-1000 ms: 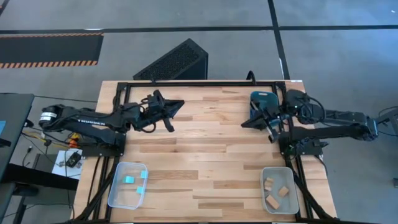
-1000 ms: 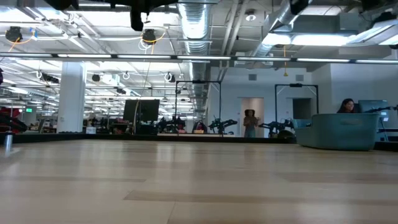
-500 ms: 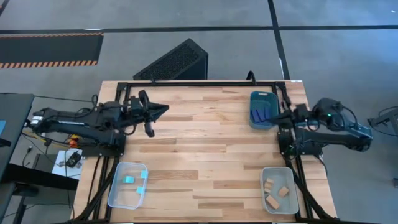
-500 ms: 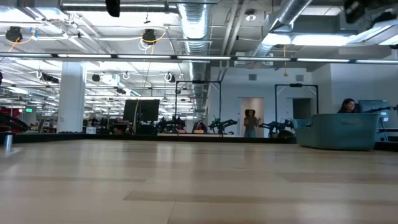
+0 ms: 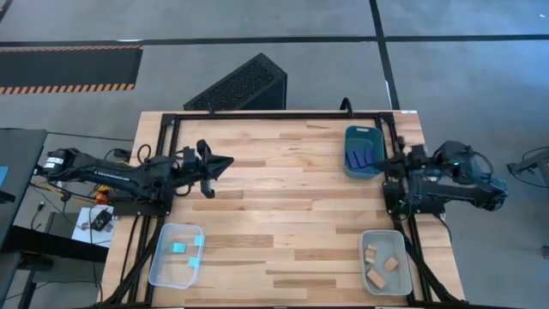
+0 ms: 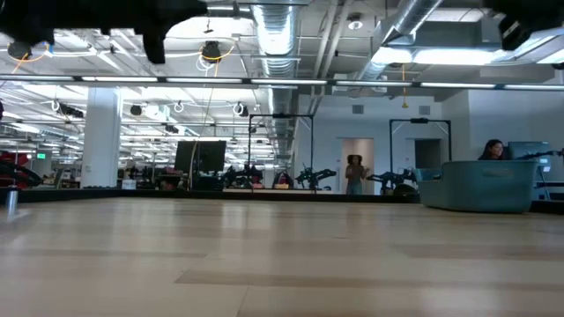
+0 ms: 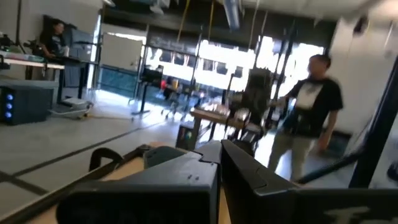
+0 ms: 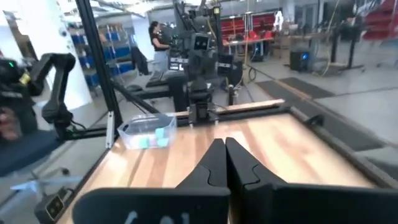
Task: Sort & place blocks by color
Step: Return to Home Position
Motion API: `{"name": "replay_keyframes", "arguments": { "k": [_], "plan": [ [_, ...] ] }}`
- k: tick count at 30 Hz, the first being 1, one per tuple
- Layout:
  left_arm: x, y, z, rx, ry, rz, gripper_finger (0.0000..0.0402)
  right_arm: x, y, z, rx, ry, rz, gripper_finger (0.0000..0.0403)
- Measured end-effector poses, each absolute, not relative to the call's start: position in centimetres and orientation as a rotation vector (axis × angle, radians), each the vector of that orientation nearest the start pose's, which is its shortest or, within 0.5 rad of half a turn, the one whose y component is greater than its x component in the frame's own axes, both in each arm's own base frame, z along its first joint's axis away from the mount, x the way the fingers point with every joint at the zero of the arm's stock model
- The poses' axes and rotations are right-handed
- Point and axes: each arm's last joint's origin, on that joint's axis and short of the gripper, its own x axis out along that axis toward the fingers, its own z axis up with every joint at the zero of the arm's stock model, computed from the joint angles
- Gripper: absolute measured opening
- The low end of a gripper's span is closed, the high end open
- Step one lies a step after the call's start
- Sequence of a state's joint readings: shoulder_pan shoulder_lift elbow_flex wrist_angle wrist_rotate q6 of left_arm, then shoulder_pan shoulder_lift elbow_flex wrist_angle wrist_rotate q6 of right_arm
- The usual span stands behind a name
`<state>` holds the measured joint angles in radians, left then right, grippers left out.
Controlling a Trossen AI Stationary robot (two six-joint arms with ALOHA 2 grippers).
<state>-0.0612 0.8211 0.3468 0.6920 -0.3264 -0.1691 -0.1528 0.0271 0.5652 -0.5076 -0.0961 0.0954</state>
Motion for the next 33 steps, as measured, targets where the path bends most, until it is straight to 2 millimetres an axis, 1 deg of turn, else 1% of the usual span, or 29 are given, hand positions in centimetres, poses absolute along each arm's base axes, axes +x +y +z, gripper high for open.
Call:
{"name": "replay_keyframes", "arguments": {
  "k": [2, 5, 9, 12, 15, 18, 22, 24, 28, 33],
  "plan": [
    [17.3, -0.1, 24.7, -0.253, -0.288, 0.24, 0.0, 4.3, -0.3, 27.8, 0.133, -0.029, -0.042, 0.0001],
    [16.7, 0.0, 23.5, -0.292, -0.33, 0.247, 0.0, 6.0, -0.5, 26.2, 0.181, -0.093, -0.003, 0.0001],
    [16.5, 0.1, 23.1, -0.267, -0.314, 0.301, 0.0, 7.5, -0.5, 24.3, 0.218, -0.184, 0.044, 0.0001],
    [16.5, 0.1, 23.1, -0.234, -0.308, 0.277, 0.0, 8.0, -0.4, 23.3, 0.224, -0.165, 0.051, 0.0002],
    [16.3, 0.0, 23.2, -0.145, -0.293, 0.263, 0.0, 8.0, -0.5, 23.0, 0.224, -0.148, 0.025, 0.0008],
    [15.8, 0.1, 23.5, -0.074, -0.29, 0.291, 0.0, 8.0, -0.5, 23.1, 0.22, -0.159, 0.024, 0.0012],
    [14.7, 0.2, 24.0, -0.047, -0.296, 0.295, 0.0, 7.8, -0.4, 23.0, 0.148, -0.151, 0.021, 0.0009],
    [14.2, 0.2, 23.9, -0.038, -0.263, 0.288, 0.0, 7.8, -0.4, 22.8, 0.114, -0.134, 0.017, 0.0005],
    [12.8, 0.3, 23.4, 0.031, -0.164, 0.299, 0.0, 7.9, -0.4, 22.5, 0.088, -0.1, 0.016, 0.0005],
    [10.3, 0.7, 23.3, 0.035, -0.154, 0.315, 0.0, 7.9, -0.3, 21.9, 0.043, -0.044, 0.033, 0.0011]
  ]
}}
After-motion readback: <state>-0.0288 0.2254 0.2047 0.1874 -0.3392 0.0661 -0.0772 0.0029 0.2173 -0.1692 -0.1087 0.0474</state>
